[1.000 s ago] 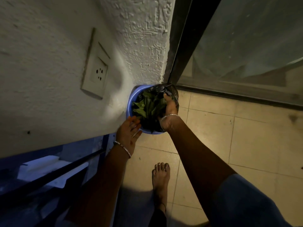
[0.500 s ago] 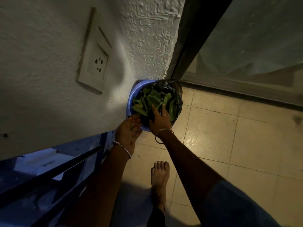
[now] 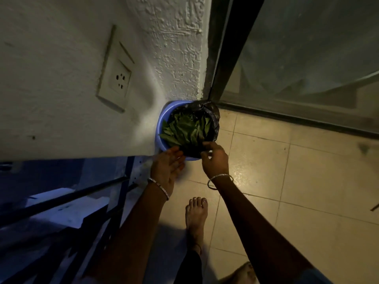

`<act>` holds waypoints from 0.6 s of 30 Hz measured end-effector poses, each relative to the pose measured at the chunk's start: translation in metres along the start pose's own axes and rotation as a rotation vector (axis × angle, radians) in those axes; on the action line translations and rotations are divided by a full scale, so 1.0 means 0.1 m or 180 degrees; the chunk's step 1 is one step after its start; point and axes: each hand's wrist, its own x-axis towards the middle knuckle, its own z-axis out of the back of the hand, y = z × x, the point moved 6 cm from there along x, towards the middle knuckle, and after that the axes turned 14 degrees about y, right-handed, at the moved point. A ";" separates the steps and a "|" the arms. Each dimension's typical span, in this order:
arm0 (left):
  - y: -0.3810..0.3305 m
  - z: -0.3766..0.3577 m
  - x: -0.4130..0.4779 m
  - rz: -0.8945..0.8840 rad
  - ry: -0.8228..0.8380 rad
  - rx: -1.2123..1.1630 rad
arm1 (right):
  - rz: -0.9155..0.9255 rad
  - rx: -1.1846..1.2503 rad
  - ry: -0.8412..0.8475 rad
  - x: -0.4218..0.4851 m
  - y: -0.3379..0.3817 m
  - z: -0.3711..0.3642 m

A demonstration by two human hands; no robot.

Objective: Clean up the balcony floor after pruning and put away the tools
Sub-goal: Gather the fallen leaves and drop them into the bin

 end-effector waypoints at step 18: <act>0.87 -2.17 -2.52 -0.0370 0.0475 0.0386 | -0.0169 0.2006 -0.0944 -3.38 0.00 2.27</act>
